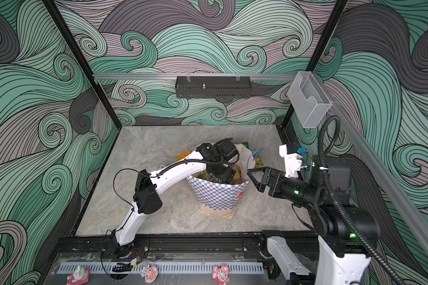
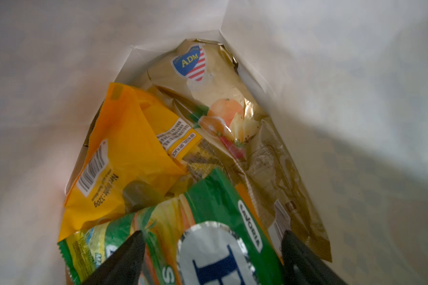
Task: Take the snacks out of the paper bag
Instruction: 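Move the right arm aside while the left gripper reaches into the bag, then grasp the yellow snack packet in the bag with the left gripper and lift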
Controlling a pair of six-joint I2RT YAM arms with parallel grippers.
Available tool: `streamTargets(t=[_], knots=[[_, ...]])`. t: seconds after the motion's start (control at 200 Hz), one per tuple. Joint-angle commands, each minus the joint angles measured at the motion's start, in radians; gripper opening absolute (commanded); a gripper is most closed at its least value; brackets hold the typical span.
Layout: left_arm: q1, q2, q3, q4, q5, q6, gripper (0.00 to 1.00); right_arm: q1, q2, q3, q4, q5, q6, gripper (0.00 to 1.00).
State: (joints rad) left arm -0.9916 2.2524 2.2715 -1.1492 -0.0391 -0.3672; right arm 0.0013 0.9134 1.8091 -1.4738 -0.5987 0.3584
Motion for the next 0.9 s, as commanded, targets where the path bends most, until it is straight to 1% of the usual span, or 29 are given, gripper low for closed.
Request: streamTargets(t=[0.0, 0.095, 0.305, 0.41, 0.465, 0.55, 0.6, 0.67, 0.831, 0.896], knots=[[-0.004, 0.042, 0.002, -0.023, -0.041, -0.003, 0.88, 0.008, -0.009, -0.024, -0.006, 0.029, -0.016, 0.88], [-0.009, 0.069, -0.008, -0.024, -0.068, 0.016, 0.9, 0.009, -0.015, -0.034, -0.004, 0.031, -0.018, 0.88], [-0.03, 0.129, -0.028, -0.043, -0.135, 0.073, 0.9, 0.012, -0.02, -0.03, -0.004, 0.043, -0.022, 0.88], [-0.04, 0.154, -0.029, -0.073, -0.166, 0.08, 0.9, 0.011, -0.023, -0.033, -0.002, 0.046, -0.02, 0.88], [-0.044, 0.163, -0.026, -0.083, -0.176, 0.091, 0.87, 0.012, -0.023, -0.033, -0.002, 0.046, -0.019, 0.88], [-0.053, 0.167, -0.021, -0.092, -0.196, 0.095, 0.78, 0.012, -0.024, -0.03, -0.003, 0.051, -0.021, 0.88], [-0.055, 0.162, -0.02, -0.091, -0.2, 0.098, 0.69, 0.012, -0.022, -0.029, 0.0, 0.052, -0.017, 0.88], [-0.057, 0.16, -0.015, -0.09, -0.197, 0.101, 0.6, 0.012, -0.02, -0.025, 0.0, 0.053, -0.015, 0.88], [-0.057, 0.162, 0.028, -0.12, -0.195, 0.103, 0.29, 0.012, -0.02, -0.013, -0.002, 0.057, -0.012, 0.89], [-0.057, 0.156, 0.064, -0.134, -0.191, 0.104, 0.14, 0.012, -0.021, -0.013, 0.0, 0.059, -0.009, 0.89]])
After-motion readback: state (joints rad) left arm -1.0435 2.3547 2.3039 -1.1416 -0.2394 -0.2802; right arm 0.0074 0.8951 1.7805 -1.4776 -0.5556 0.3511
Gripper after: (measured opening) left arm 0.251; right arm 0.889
